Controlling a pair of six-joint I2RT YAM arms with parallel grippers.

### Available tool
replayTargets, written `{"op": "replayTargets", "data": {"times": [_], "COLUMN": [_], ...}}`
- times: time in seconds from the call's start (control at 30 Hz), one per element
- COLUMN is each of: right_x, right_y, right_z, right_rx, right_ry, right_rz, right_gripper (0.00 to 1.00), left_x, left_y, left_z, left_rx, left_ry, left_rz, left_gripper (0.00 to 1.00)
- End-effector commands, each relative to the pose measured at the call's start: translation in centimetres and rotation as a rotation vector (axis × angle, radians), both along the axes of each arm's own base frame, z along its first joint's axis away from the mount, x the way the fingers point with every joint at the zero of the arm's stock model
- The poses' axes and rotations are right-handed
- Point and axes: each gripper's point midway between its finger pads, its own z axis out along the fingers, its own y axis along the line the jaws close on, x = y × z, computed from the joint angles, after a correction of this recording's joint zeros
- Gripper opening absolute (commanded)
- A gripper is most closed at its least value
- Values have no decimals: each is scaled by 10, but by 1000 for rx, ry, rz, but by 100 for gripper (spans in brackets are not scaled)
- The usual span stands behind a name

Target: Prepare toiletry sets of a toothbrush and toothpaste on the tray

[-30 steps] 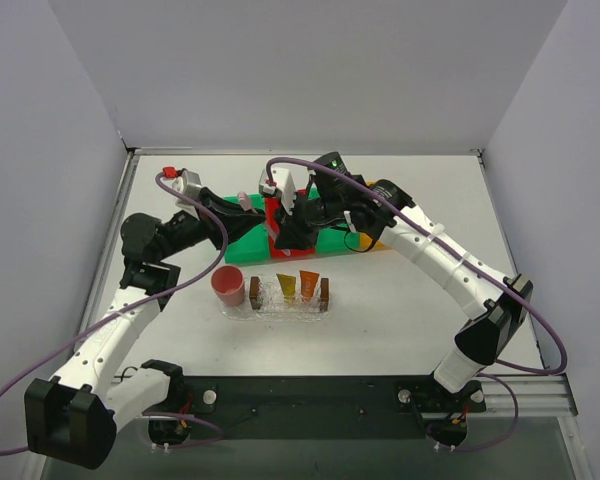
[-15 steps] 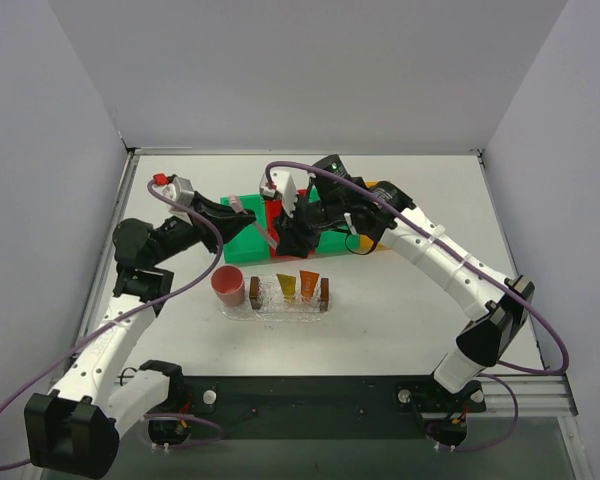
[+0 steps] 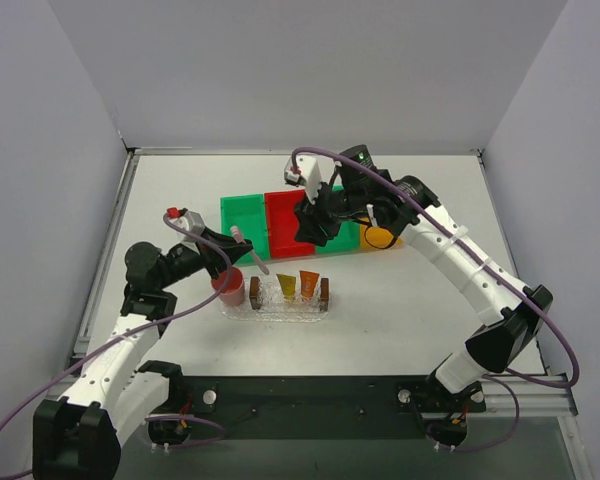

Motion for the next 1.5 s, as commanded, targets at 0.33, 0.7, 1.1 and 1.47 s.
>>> {"op": "replayTargets", "data": {"times": [0.33,0.7,1.1,1.47], "right_x": [10,13,15,16], "right_y": [-15,-13,-12,-12], "right_z": [6,1,-2,-7], "right_rx": [16,9,3,-5], "right_ry": [-7,2,7,14], "right_rz": [-34,-32,-30,-29], "right_gripper": [37,37,37,36], "left_x": [-5,-7,-11,-9], "left_y": [2,1,-2,-6], "left_z": [-21,-42,-61,-70], "left_rx": [43,50,51,37], "left_ry": [-116,-79,-43,-44], "left_rz": [-13,-27,-50,-57], "left_gripper": [0,0,0,0]}}
